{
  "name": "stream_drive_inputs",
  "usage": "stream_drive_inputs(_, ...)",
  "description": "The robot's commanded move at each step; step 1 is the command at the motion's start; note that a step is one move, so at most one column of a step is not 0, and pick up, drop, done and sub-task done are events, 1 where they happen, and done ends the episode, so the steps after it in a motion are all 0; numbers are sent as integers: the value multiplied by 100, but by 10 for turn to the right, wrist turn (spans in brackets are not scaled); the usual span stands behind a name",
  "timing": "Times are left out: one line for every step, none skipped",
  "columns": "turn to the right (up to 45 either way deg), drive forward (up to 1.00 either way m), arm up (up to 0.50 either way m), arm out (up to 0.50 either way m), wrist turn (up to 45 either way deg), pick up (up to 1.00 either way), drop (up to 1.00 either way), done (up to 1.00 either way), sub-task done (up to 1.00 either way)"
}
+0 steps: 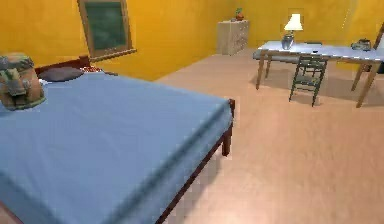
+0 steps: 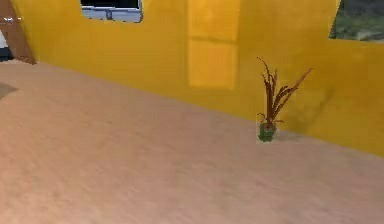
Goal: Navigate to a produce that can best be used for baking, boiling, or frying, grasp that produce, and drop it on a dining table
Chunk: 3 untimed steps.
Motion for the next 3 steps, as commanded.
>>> stream_drive_inputs(450,0,0,0,0,0,0,0,0)
stream_drive_inputs(450,0,0,0,0,0,0,0,0)
stream_drive_inputs(450,0,0,0,0,0,0,0,0)
